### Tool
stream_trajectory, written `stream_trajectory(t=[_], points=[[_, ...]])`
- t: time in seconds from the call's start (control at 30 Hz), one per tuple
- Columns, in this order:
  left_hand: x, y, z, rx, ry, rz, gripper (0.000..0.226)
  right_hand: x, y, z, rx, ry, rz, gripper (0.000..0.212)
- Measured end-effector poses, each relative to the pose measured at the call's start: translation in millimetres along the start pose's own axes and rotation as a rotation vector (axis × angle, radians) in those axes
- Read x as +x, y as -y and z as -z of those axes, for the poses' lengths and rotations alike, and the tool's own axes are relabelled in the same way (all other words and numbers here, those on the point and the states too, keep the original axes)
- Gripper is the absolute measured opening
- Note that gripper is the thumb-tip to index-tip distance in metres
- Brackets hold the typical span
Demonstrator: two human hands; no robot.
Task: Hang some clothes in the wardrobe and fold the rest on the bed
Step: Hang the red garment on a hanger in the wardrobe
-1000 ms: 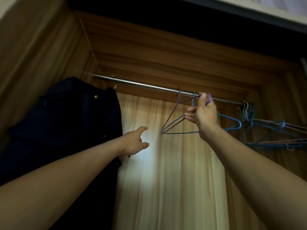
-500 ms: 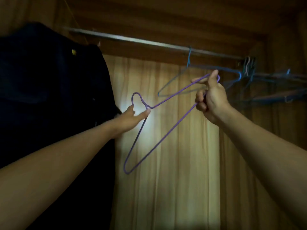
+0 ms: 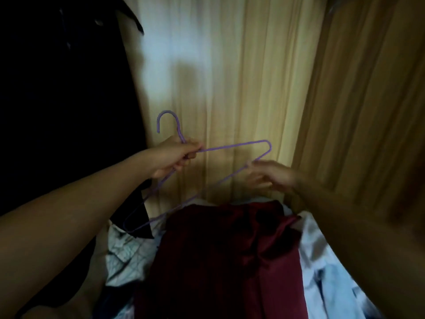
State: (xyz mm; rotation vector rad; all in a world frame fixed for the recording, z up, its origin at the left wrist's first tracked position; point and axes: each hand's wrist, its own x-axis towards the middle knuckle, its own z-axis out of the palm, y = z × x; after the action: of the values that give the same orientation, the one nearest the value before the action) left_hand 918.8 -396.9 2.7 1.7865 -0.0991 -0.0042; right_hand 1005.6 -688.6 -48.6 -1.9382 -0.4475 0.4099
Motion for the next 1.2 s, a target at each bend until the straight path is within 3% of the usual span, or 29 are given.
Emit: stream_trajectory(t=[0.03,0.1,0.2,0.33,0.5,0.63,0.83,1.0,1.2], points=[[-0.8,11.8,-4.5,0.065,-0.003,0.012,0.013,4.0,-23.2,-1.4,-0.322,0.064,-0.088,0.037],[-2.5,31.5,-14.0,0.169,-0.002,0.039,0.011,7.8,-65.2,-5.2,-0.822,0.179,-0.227,0.059],[-5.1,49.4,-24.5,0.238,0.006,0.100,0.012,8.3,-100.0,-6.4,-0.921,0.219,-0.334,0.073],[-6.1,64.5,-32.5,0.272,0.033,0.167,0.019,15.8,-124.3,5.8,-0.961,0.101,-0.355,0.038],[-3.2,70.2,-39.3,0.308,0.049,0.218,0.012,25.1,-115.6,24.8,-0.673,-0.154,-0.064,0.030],[1.9,65.4,-46.9,0.284,0.078,0.221,0.006,32.7,-94.4,30.0,-0.515,-0.224,0.037,0.019],[8.7,42.0,-58.9,0.325,0.052,0.180,0.013,25.4,-55.3,32.1,-0.494,-0.274,0.321,0.013],[11.1,28.7,-66.8,0.397,0.044,0.191,0.019,11.5,-6.8,40.9,-0.265,-0.245,0.359,0.023],[12.1,17.4,-63.6,0.487,0.106,0.194,0.021,-15.0,27.9,62.1,-0.116,-0.242,0.212,0.032]])
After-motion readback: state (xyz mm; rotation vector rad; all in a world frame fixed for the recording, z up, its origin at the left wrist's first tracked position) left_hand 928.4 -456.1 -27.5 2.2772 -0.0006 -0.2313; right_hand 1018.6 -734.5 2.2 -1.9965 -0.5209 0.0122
